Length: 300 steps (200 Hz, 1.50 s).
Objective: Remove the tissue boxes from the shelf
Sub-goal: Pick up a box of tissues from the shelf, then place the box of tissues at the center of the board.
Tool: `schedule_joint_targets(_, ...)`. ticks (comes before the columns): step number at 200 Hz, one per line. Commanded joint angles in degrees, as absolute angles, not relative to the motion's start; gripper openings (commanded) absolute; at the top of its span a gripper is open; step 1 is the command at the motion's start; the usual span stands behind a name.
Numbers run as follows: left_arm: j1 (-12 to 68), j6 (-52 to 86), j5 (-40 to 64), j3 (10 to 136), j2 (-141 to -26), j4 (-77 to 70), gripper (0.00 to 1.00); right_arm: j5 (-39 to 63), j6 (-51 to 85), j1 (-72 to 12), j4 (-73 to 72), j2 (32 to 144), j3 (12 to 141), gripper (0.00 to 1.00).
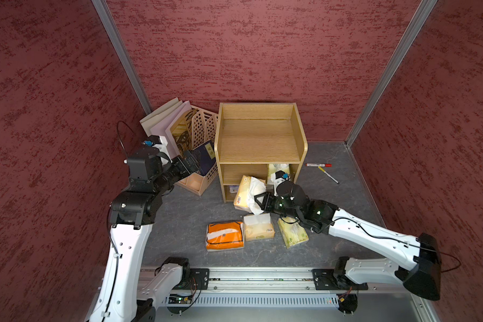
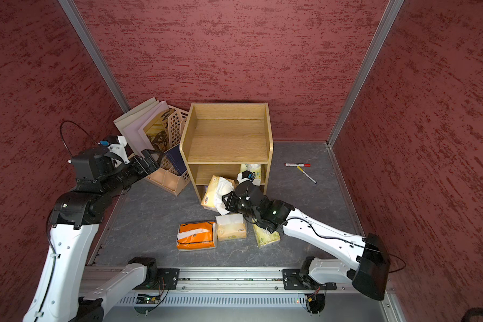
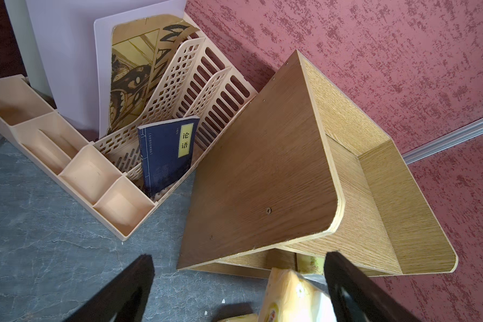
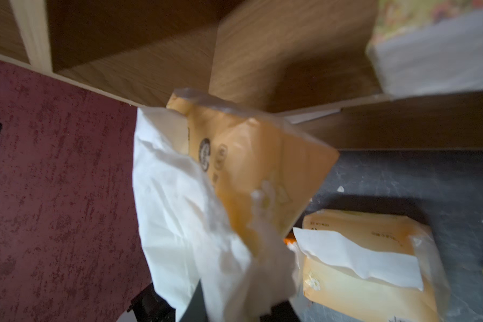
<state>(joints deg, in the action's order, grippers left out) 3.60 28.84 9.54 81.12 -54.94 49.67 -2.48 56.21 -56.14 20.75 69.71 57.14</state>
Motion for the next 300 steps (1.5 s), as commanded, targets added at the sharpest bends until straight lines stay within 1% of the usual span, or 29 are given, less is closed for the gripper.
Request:
schedule_joint_targets(1,2.99,29.17,11.28,81.04,-53.4,50.23,1.0,-1.39,54.77,-56.79,29.37,64.71,55.57,0.0)
schedule_joint_targets(32,2.92,30.73,12.7,79.06,-52.43,49.15,1.0,-6.18,54.79,-56.68,46.38,55.12,53.37,0.0)
schedule_joint_targets(58,2.98,31.8,14.29,78.02,-52.58,47.7,1.0,-11.25,57.96,-56.01,61.37,46.12,52.6,0.0)
schedule_joint_targets(83,3.07,33.15,16.14,77.59,-53.41,46.05,1.0,-16.34,63.18,-54.86,75.98,40.54,54.56,0.0)
schedule_joint_targets(109,4.0,34.55,17.15,76.48,-54.21,43.85,1.0,-22.47,69.51,-53.15,85.22,35.47,56.23,0.0)
schedule_joint_targets(133,5.41,35.27,17.07,76.01,-55.17,42.61,1.0,-26.86,74.56,-53.0,88.96,31.08,56.52,0.0)
schedule_joint_targets(159,7.0,35.21,16.24,76.42,-56.25,42.06,1.0,-28.45,74.83,-53.01,90.18,29.09,57.15,0.0)
schedule_joint_targets(194,8.34,35.19,14.96,76.7,-57.11,41.32,1.0,-29.17,71.59,-53.0,91.79,32.52,58.86,0.0)
schedule_joint_targets(218,9.27,35.32,14.25,76.72,-57.69,40.98,1.0,-28.47,67.13,-52.68,88.55,35.68,59.18,0.0)
schedule_joint_targets(230,9.7,35.33,13.91,76.73,-57.87,40.87,1.0,-26.94,64.04,-51.25,86.52,38.16,59.07,0.0)
schedule_joint_targets(244,10.14,35.38,13.64,76.78,-58.2,40.69,1.0,-22.02,58.39,-47.25,81.65,41.16,58.29,0.0)
schedule_joint_targets(261,10.46,35.18,13.21,77.06,-58.46,40.78,1.0,-13.69,50.96,-38.41,75.99,45.12,57.53,0.0)
schedule_joint_targets(300,10.7,34.73,11.96,77.92,-58.84,41.57,1.0,0.91,34.16,-16.87,67.55,50.42,57.66,0.0)
